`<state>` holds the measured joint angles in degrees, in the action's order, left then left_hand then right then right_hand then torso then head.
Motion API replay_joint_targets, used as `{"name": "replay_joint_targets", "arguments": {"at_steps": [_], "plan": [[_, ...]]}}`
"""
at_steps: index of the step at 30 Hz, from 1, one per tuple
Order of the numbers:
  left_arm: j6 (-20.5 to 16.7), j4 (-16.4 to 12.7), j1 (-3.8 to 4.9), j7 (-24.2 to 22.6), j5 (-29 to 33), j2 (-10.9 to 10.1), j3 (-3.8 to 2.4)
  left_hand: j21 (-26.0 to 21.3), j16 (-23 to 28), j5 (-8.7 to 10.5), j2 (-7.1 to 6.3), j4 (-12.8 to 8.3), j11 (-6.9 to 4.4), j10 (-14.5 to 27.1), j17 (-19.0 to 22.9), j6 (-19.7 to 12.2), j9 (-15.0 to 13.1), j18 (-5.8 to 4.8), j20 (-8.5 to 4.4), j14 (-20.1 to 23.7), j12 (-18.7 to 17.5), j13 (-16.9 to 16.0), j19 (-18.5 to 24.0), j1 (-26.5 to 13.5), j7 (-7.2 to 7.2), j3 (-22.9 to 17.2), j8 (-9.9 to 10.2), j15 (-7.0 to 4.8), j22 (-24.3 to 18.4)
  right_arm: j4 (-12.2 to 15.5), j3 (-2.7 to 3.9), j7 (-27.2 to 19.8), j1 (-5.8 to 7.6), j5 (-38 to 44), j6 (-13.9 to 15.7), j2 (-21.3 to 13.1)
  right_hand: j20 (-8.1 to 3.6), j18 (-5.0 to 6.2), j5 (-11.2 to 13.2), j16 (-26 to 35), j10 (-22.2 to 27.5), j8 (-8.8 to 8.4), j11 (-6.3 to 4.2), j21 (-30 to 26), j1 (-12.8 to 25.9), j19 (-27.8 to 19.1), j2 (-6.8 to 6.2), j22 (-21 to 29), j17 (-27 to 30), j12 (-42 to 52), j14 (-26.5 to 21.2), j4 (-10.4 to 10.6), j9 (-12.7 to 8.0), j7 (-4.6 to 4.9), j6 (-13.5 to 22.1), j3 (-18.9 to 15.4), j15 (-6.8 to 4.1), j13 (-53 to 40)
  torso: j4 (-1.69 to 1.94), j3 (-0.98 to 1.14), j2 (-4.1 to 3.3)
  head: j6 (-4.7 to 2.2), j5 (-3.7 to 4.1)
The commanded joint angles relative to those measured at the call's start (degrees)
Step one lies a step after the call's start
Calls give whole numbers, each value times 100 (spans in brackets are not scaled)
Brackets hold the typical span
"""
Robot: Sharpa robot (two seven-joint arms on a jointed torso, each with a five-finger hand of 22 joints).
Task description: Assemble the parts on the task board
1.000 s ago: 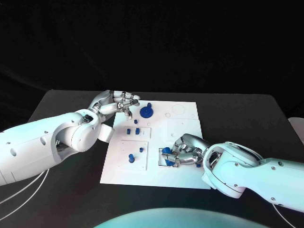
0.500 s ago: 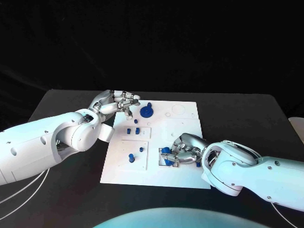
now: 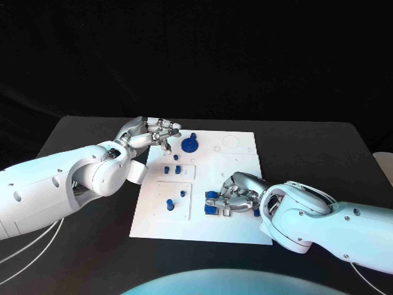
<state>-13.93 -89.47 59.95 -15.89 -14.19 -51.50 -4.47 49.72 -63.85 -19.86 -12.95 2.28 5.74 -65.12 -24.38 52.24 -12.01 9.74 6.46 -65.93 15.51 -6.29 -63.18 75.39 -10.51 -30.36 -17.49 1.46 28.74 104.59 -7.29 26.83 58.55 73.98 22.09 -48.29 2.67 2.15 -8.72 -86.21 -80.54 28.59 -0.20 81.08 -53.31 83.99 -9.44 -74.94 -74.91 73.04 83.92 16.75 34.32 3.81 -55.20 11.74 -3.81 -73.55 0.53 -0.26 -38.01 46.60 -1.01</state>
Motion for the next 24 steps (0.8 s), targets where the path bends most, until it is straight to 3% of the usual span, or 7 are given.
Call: {"name": "replay_joint_targets", "arguments": {"at_steps": [1, 8, 11, 16, 24], "plan": [[109, -13, -2, -15, 34, 6, -3, -35, 10, -5, 61, 9, 38, -9, 9, -14, 0, 83, 12, 42, -18, -9, -34, -6, -22, 23, 19, 3, -9, 13, 0, -105, -4, 107, -63, 5, -27, 10, 23, 21, 94, -6, -10, -54, 55, 133, -1, -1124, -330, -121, 376, 1, 6, 10, 48, -70, -11, 95, -1, 0, 6, 0, -1], [113, -14, -2, -14, 34, 0, -3, -35, 10, -5, 61, 9, 38, -9, 9, -14, 0, 83, 12, 42, -18, -9, -34, -6, -22, 23, 19, 3, -9, 63, 0, -174, -7, 136, 35, -49, -21, 9, -6, 21, 116, -5, -5, -53, 4, 136, 50, -1127, -340, -165, 377, -7, 13, 15, 61, -119, -5, 127, -2, 2, 2, -11, -8], [112, -16, -2, -15, 34, -5, -3, -35, 10, -5, 61, 9, 38, -9, 9, -14, 0, 83, 12, 42, -18, -9, -34, -6, -22, 23, 19, 3, -9, 117, 0, -298, -10, 169, 3, -106, -34, -1, -362, 5, 5, 80, -35, -11, -645, 165, 156, -1151, -394, -19, 392, -121, 67, -21, -2, -40, -27, -22, -1, 4, 1, -13, -10], [109, -19, -2, -15, 34, -13, -3, -35, 10, -5, 61, 9, 38, -9, 9, -14, 0, 83, 12, 42, -18, -9, -34, -6, -22, 23, 19, 3, -9, 190, 0, -377, -18, 242, -93, -164, -51, -10, -299, -7, -66, 145, -57, 17, -1018, 184, 139, -1170, -432, 97, 402, -177, 104, -45, -17, -17, -46, -138, -11, 7, -6, -14, -18], [110, -20, -2, -16, 34, -10, -3, -35, 10, -5, 61, 9, 38, -9, 9, -14, 0, 83, 12, 42, -18, -9, -34, -6, -22, 23, 19, 3, -9, 153, 0, -318, -24, 390, -169, -182, -63, -27, -149, -23, -140, 186, -74, 88, -1231, 221, 149, -1202, -480, 213, 411, -183, 121, -62, -42, -12, -59, -250, 1, 3, 5, -18, 2]]}}
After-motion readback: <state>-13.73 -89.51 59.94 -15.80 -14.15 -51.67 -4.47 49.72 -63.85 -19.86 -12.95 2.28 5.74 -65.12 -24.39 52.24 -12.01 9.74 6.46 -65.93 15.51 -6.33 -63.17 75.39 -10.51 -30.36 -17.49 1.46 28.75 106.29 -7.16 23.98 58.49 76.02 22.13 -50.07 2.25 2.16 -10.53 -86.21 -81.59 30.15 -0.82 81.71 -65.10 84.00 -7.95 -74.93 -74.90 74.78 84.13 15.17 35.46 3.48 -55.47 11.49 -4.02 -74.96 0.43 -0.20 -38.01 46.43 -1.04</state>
